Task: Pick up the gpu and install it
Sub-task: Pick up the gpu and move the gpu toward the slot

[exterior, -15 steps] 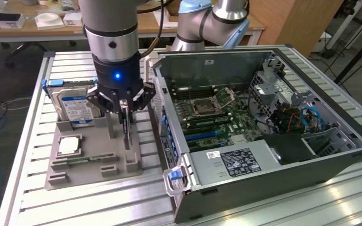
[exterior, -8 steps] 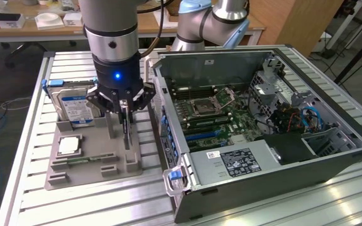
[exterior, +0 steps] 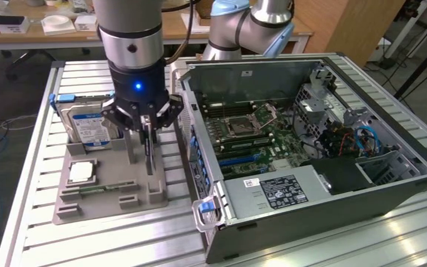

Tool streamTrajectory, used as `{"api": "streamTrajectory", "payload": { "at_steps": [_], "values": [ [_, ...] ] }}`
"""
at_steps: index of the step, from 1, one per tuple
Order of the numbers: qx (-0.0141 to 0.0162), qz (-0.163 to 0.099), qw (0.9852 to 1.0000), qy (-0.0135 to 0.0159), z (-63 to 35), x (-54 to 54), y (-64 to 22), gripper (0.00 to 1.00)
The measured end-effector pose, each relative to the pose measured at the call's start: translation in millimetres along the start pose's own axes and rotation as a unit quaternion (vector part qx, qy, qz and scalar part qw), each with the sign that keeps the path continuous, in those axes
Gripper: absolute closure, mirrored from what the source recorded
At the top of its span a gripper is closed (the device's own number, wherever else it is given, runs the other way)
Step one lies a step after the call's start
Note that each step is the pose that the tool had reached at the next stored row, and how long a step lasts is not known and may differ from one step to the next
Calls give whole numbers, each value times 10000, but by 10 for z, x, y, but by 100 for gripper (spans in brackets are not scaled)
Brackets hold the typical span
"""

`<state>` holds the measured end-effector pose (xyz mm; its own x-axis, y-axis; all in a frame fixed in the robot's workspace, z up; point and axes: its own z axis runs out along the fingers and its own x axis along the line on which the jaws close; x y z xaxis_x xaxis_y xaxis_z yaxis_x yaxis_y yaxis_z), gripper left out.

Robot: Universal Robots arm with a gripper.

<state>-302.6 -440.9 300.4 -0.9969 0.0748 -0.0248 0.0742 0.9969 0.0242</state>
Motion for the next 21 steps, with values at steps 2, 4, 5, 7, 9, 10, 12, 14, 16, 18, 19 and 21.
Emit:
{"api": "streamTrajectory", "payload": {
  "at_steps": [2, 4, 5, 7, 9, 10, 12, 14, 16, 18, 19, 21],
  "values": [
    [0, 0, 10000, 0, -62, -1, 2, 74],
    [0, 0, 10000, 0, -132, -3, 3, 74],
    [0, 0, 10000, 0, -165, -4, 4, 74],
    [-1, 0, 10000, 0, -230, -6, 6, 74],
    [0, 0, 10000, 0, -268, -7, 7, 74],
    [-1, 0, 10000, -1, -268, -7, 7, 74],
    [-1, 0, 10000, -1, -268, -7, 6, 74],
    [-1, 0, 10000, -1, -268, -7, 7, 74],
    [0, -4, 10000, 0, -273, -8, 7, 74],
    [0, -20, 10000, 1, -283, -9, 7, 74],
    [0, -26, 10000, 1, -292, -10, 7, 74],
    [-1, -32, 10000, 2, -327, -12, 8, 74]
  ]
}}
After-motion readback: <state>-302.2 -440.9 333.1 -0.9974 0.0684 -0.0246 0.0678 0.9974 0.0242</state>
